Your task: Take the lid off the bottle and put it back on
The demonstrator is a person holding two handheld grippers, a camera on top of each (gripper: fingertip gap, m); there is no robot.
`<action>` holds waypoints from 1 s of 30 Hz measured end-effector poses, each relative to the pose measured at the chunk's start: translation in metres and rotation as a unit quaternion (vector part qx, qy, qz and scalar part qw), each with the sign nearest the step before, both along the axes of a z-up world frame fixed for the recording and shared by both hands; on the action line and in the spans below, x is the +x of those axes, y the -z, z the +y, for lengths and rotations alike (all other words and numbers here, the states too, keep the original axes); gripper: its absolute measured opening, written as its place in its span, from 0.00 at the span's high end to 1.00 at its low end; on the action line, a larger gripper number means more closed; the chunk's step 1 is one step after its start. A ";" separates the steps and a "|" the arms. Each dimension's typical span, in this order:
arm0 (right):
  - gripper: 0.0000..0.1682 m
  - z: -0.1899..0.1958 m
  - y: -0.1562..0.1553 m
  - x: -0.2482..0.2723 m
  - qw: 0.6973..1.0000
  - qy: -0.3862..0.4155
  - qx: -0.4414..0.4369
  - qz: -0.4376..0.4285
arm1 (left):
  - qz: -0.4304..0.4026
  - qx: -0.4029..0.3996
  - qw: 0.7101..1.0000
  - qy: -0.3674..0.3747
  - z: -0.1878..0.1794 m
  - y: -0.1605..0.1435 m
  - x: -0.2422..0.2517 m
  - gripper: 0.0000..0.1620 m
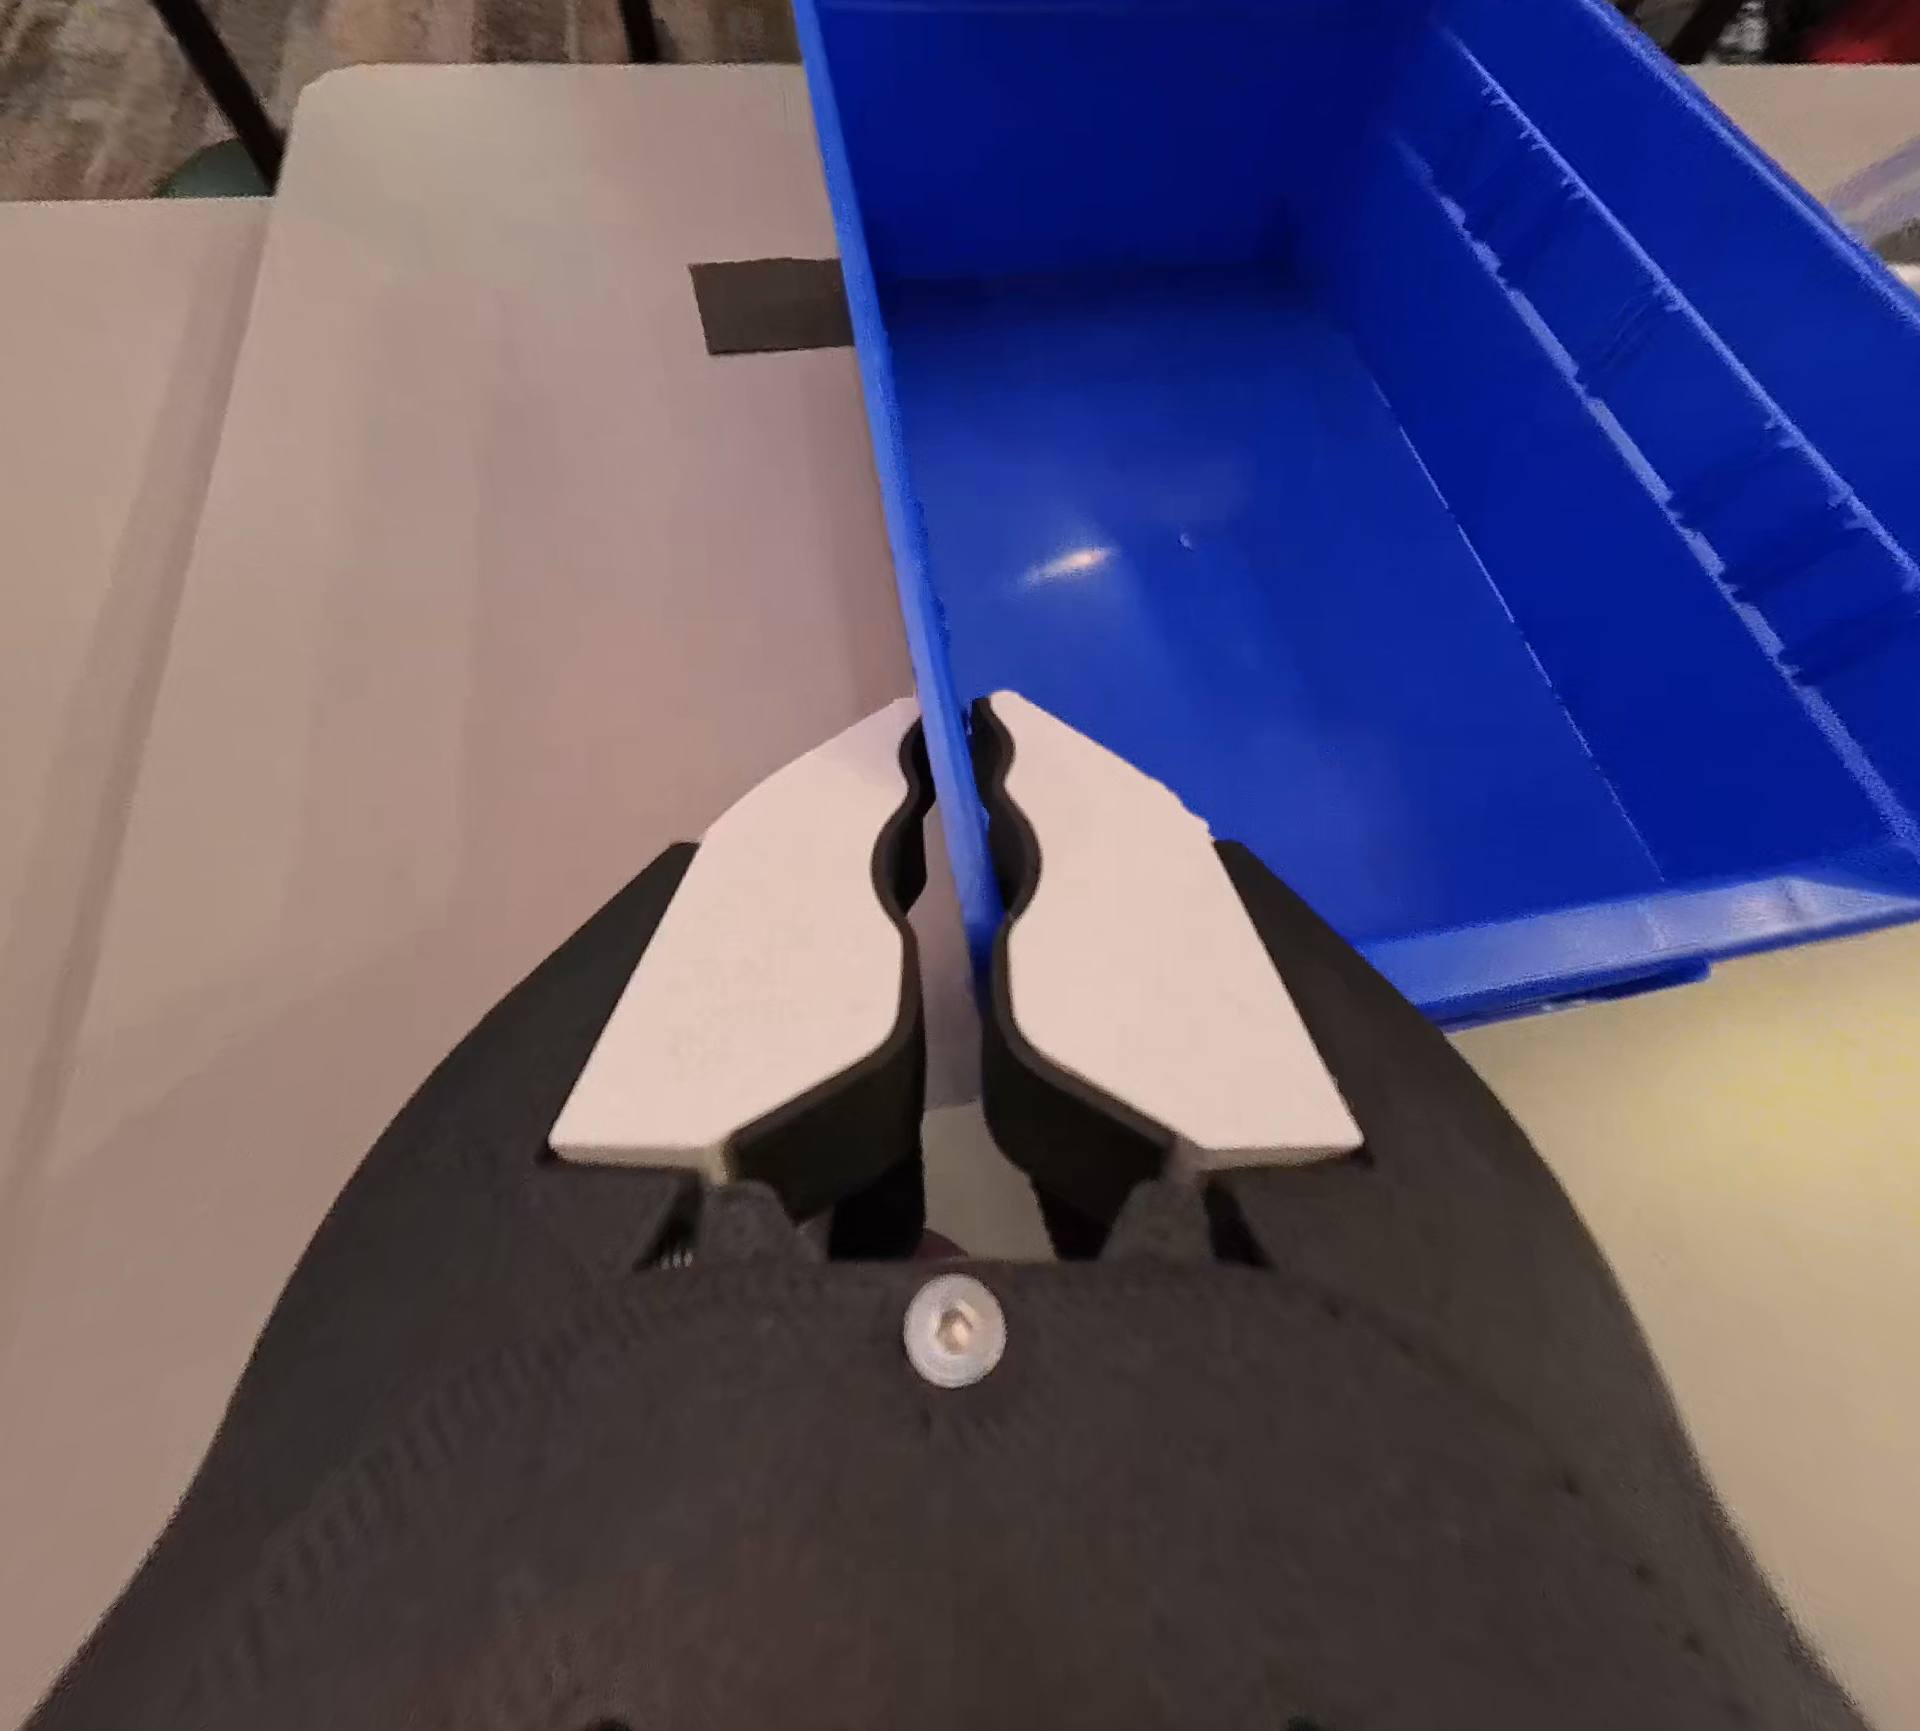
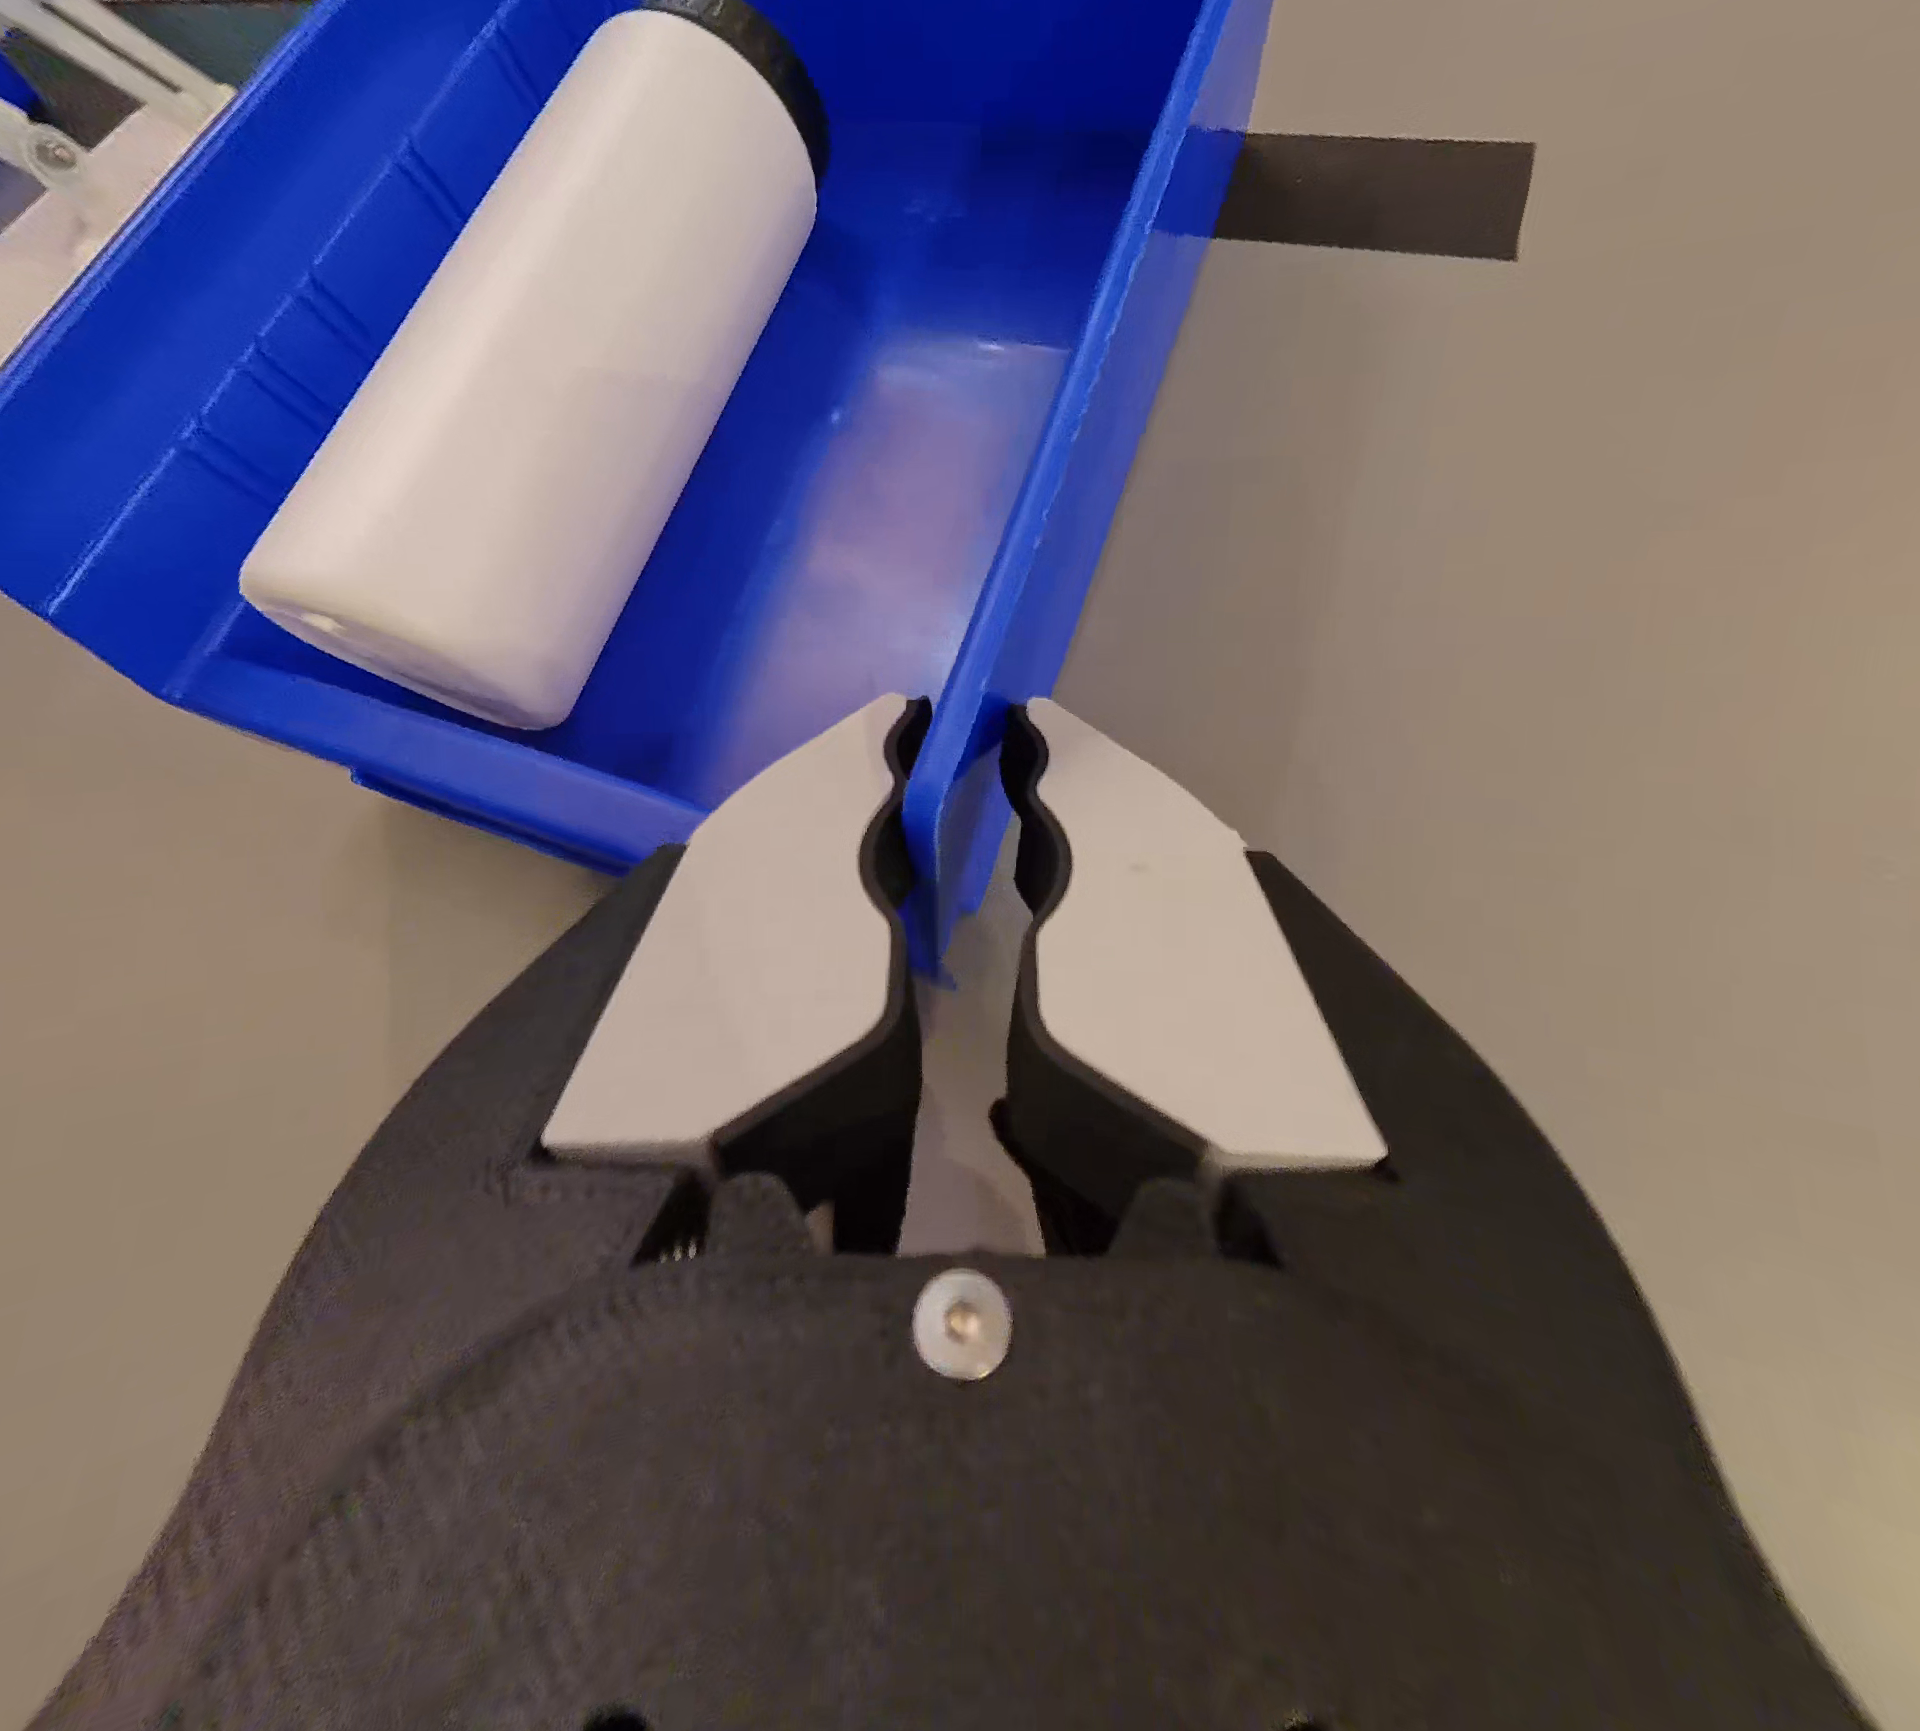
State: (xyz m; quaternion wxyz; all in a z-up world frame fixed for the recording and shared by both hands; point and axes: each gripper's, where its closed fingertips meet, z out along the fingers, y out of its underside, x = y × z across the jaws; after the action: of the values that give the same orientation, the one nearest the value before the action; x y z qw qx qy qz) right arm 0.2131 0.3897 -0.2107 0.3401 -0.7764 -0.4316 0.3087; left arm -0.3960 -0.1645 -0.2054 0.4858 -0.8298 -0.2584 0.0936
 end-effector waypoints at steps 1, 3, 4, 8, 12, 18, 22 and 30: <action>0.91 -0.003 0.000 0.002 1.000 -0.006 -0.001 -0.003 | -0.002 0.001 1.000 0.014 -0.005 0.000 0.004 0.96; 0.91 -0.010 0.000 0.006 1.000 -0.021 -0.001 -0.007 | -0.010 0.003 0.999 0.045 -0.018 0.000 0.013 0.96; 0.90 -0.014 0.001 0.008 1.000 -0.030 -0.003 -0.007 | -0.009 0.004 0.998 0.063 -0.024 0.000 0.018 0.96; 0.89 -0.029 0.001 0.015 0.997 -0.070 -0.012 -0.004 | -0.026 0.019 0.991 0.129 -0.056 0.000 0.041 0.96; 0.91 -0.041 0.001 0.021 0.994 -0.106 -0.013 -0.010 | -0.046 0.022 0.981 0.187 -0.083 0.000 0.068 0.96; 0.93 -0.068 0.001 0.022 0.983 -0.179 -0.032 0.004 | -0.070 0.022 0.963 0.259 -0.103 0.000 0.113 0.96; 0.96 -0.085 0.002 0.015 0.976 -0.215 -0.033 0.005 | -0.091 0.019 0.948 0.305 -0.106 0.000 0.144 0.96; 0.96 -0.123 0.003 -0.023 0.959 -0.281 -0.038 0.007 | -0.118 -0.017 0.895 0.431 -0.098 0.000 0.226 0.96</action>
State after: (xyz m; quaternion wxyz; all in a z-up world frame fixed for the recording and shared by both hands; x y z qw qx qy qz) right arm 0.1903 0.2671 -0.2139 0.2131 -0.6336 -0.6182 0.4135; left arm -0.1700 -0.2629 -0.2052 0.4303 -0.8729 0.0705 -0.2188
